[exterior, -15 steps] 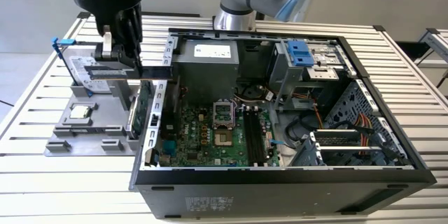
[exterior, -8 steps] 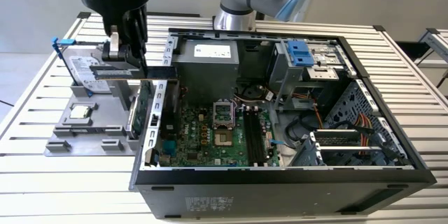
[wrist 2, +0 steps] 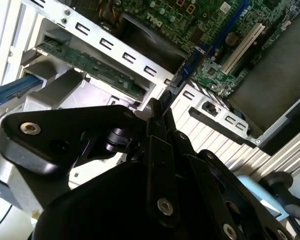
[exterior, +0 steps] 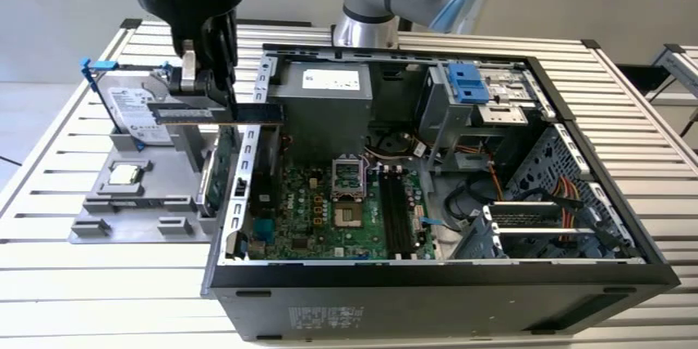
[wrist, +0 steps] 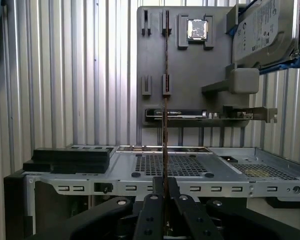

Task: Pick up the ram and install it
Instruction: 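Pick up the ram and move it above insertion slot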

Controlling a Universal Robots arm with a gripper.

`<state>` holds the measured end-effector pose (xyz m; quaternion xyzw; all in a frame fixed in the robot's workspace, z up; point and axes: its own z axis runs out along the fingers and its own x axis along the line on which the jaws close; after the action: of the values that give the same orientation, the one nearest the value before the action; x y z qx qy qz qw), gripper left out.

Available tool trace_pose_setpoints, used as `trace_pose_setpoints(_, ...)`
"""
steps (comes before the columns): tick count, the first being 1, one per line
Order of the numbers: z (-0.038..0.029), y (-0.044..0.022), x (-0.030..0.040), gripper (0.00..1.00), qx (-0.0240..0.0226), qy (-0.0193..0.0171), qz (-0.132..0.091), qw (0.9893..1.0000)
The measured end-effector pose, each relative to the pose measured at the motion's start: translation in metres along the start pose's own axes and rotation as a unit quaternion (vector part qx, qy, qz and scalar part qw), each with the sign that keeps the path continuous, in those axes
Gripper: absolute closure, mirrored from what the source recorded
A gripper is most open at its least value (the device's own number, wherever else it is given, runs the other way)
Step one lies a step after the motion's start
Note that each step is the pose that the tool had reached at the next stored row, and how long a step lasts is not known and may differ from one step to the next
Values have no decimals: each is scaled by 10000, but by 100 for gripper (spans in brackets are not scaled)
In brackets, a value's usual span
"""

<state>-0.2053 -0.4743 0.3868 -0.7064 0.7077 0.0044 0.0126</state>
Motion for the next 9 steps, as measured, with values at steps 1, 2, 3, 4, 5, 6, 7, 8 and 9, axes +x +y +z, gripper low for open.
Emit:
trace_pose_setpoints(1, 0, -10, 0, 100, 0, 0, 0, 10000)
trace_pose_setpoints(2, 0, -21, 0, 100, -1, 0, 0, 10000)
trace_pose_setpoints(3, 0, -31, 0, 100, -1, 0, 0, 10000)
trace_pose_setpoints(4, 1, -41, 0, 100, -1, 0, 0, 10000)
trace_pose_setpoints(5, 1, -52, 0, 100, -1, 0, 0, 10000)
trace_pose_setpoints(6, 1, -62, 0, 100, -2, 0, 0, 10000)
trace_pose_setpoints(7, 1, -73, 0, 100, -2, 0, 0, 10000)
trace_pose_setpoints(8, 1, -83, 0, 100, -2, 0, 0, 10000)
trace_pose_setpoints(9, 2, -94, 0, 100, -2, 0, 0, 10000)
